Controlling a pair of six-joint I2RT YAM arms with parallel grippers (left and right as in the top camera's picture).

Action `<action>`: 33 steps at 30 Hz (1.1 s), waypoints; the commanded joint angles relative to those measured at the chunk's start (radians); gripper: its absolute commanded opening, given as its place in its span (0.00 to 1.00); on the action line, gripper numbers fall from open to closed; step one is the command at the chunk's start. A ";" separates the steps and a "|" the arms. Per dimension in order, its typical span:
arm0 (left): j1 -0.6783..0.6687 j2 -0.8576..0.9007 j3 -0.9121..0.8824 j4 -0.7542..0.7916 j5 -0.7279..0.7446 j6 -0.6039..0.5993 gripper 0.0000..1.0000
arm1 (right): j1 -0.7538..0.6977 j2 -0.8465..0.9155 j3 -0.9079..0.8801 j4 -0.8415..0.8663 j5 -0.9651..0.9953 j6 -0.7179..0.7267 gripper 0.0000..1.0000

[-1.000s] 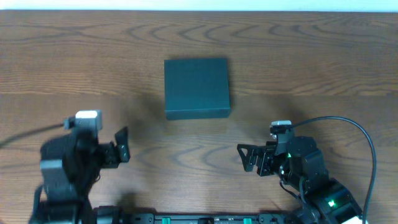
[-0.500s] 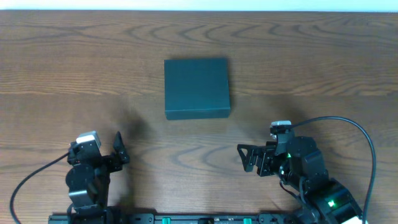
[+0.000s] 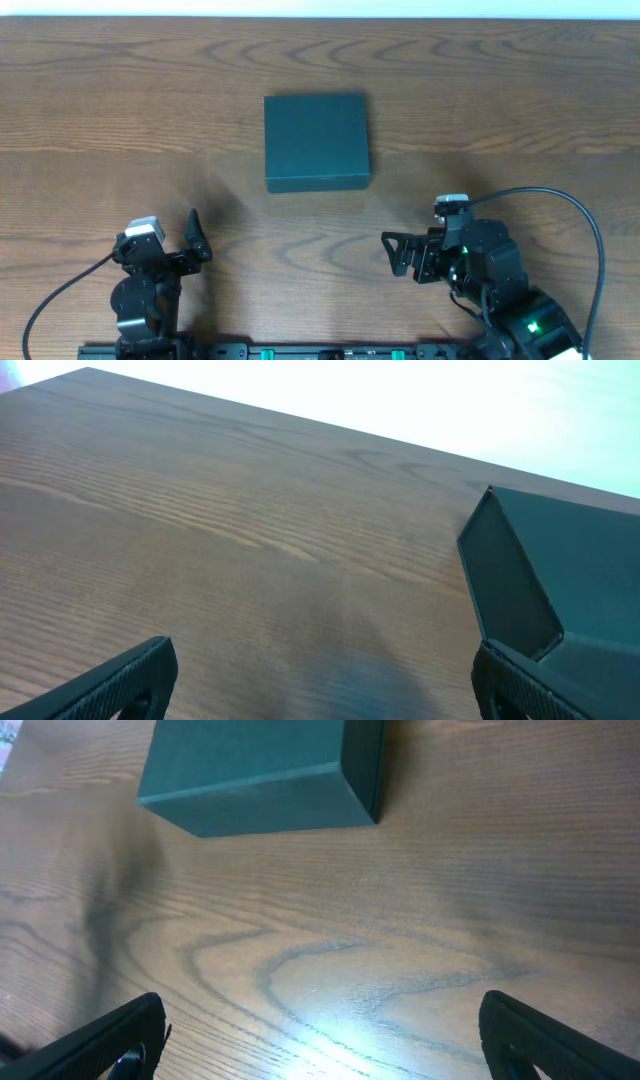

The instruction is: Pack container

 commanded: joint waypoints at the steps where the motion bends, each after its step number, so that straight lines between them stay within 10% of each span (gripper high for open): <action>1: 0.005 -0.009 -0.026 -0.002 0.011 -0.004 0.95 | -0.007 0.001 0.004 -0.002 0.000 0.010 0.99; 16: 0.005 -0.009 -0.026 -0.003 0.011 -0.004 0.95 | -0.007 0.000 0.004 -0.002 0.000 0.010 0.99; 33: 0.005 -0.009 -0.026 -0.003 0.011 -0.004 0.95 | -0.083 -0.629 -0.352 -0.109 0.212 -0.001 0.99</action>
